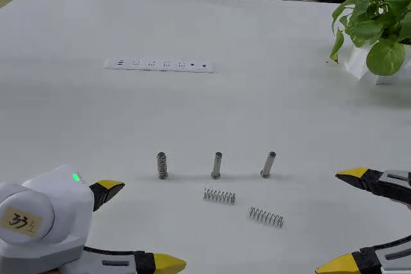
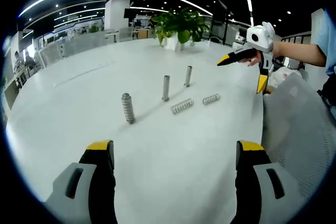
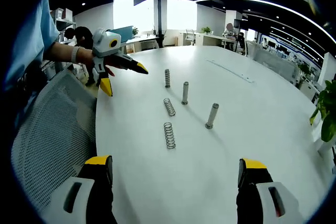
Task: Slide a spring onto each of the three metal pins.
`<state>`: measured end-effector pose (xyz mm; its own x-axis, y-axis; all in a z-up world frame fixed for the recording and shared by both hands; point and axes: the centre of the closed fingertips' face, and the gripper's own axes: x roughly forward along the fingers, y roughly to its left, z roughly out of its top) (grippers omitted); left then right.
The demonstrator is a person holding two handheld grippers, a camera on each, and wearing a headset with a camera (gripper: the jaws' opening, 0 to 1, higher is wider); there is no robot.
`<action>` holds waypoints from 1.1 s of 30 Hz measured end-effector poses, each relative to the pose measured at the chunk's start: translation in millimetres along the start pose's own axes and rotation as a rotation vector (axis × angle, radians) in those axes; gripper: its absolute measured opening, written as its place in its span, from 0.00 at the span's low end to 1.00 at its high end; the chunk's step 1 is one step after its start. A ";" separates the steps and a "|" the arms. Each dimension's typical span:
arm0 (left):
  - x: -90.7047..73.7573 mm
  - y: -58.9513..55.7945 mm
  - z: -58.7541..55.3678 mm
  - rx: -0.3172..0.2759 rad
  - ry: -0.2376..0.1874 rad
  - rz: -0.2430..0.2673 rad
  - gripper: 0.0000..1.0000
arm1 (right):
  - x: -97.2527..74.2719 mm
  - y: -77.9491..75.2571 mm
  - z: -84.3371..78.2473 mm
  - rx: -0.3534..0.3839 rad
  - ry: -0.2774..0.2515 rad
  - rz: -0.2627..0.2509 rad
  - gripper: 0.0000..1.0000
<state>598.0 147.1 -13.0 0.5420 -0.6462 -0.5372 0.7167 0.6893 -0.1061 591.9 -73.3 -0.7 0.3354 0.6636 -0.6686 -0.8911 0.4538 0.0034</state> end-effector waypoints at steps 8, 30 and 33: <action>10.1 -3.4 -0.4 0.042 0.026 -0.032 0.95 | -3.6 1.3 -7.2 0.035 -0.015 -0.018 0.99; 69.8 -24.4 18.1 0.231 0.079 -0.175 0.68 | -11.8 9.7 -29.0 0.088 -0.019 -0.038 0.99; 75.7 -23.8 20.8 0.236 0.085 -0.176 0.64 | -12.2 9.8 -31.9 0.099 -0.026 -0.041 0.99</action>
<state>631.0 74.9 -33.7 0.3686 -0.7124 -0.5972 0.8841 0.4672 -0.0116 569.4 -95.9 -16.2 0.3802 0.6582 -0.6498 -0.8425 0.5364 0.0504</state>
